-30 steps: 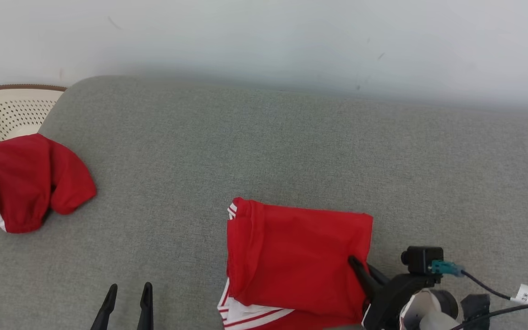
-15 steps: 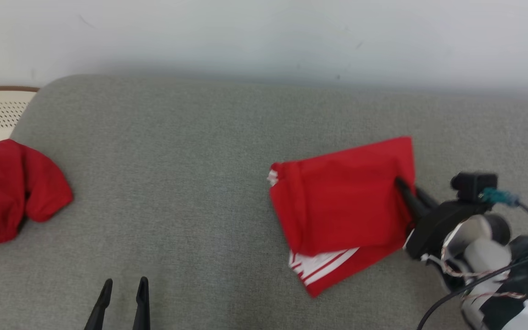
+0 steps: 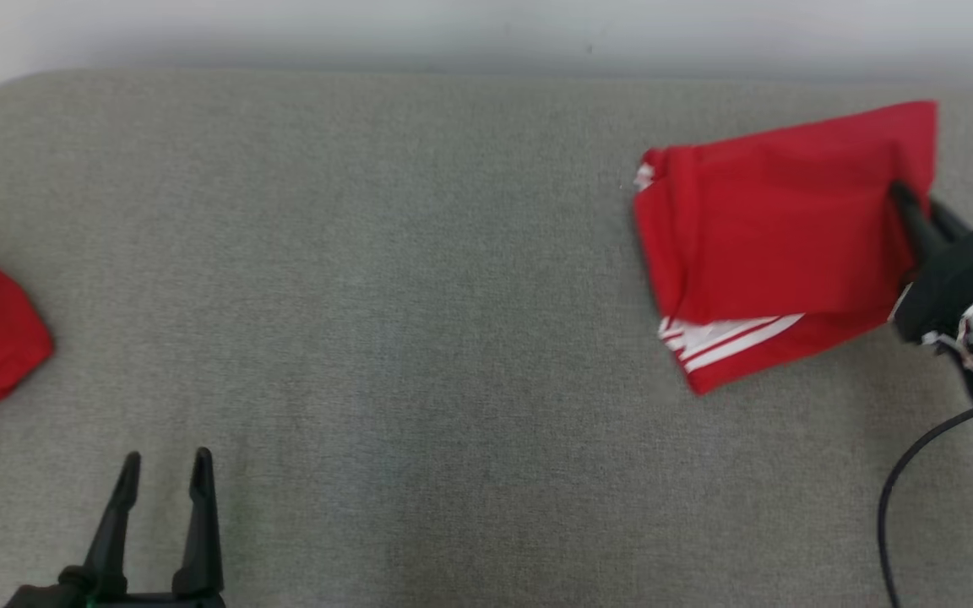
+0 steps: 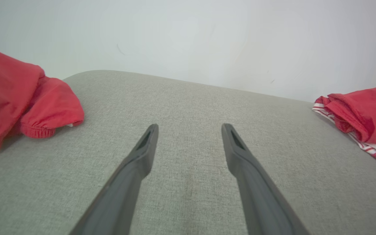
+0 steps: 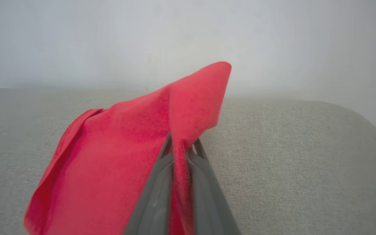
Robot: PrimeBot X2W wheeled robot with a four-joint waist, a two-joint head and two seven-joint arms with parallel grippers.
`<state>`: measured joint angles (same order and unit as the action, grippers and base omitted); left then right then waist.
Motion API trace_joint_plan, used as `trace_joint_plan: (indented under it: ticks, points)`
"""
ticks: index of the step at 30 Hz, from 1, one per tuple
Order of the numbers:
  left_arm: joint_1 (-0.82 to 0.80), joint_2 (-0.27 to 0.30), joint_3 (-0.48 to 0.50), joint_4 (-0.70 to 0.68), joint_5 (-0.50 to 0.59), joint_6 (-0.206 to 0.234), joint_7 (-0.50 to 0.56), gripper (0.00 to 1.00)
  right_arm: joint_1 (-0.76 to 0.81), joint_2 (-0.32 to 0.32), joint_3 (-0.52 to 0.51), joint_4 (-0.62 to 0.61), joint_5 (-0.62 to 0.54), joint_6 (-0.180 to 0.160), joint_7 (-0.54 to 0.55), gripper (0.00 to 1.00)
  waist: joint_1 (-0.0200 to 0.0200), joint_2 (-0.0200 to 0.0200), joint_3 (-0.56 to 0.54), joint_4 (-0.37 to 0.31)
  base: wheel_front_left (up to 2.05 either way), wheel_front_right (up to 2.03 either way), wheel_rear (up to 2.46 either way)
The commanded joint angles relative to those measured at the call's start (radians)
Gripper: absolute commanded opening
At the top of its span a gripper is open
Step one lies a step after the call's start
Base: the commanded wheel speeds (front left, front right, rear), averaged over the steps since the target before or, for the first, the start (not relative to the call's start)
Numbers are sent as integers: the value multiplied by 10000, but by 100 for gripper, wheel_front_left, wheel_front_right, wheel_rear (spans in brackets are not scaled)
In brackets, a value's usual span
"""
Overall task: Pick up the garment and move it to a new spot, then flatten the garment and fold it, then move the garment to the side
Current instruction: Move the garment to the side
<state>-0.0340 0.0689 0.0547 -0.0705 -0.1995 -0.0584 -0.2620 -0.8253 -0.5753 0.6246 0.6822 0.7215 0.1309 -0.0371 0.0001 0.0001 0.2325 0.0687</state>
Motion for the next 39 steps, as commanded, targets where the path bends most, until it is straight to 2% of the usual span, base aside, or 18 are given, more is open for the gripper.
trace_joint_plan:
  ticks: [1, 8, 17, 26, 39]
  points:
    - [-75, 113, 101, -70, 43, 8, -38, 100, -261, -208, 33, 58, -67, -3, 24, 0, -1, -1, 382, -240, 0, 0, 0]
    - [-236, 312, 172, -419, 240, -93, -36, 100, -1022, -1030, 44, 465, -87, -5, 343, 0, -1, -1, 832, -433, 0, 0, 0]
    - [-359, 580, 244, -1022, 413, -84, -36, 100, -2054, -1586, 332, 758, -260, -5, 535, 0, -1, -1, 1511, -892, 0, 0, 0]
    - [-394, 825, 307, -1583, 450, -22, 121, 100, -2919, -1719, 618, 1069, -550, -5, 522, 0, -1, -1, 1912, -1110, 0, 0, 0]
    - [-322, 1015, 299, -1894, 393, 41, 272, 100, -3404, -1470, 1052, 1764, -674, -5, 259, 0, -1, -1, 2034, -1082, 0, 0, 0]
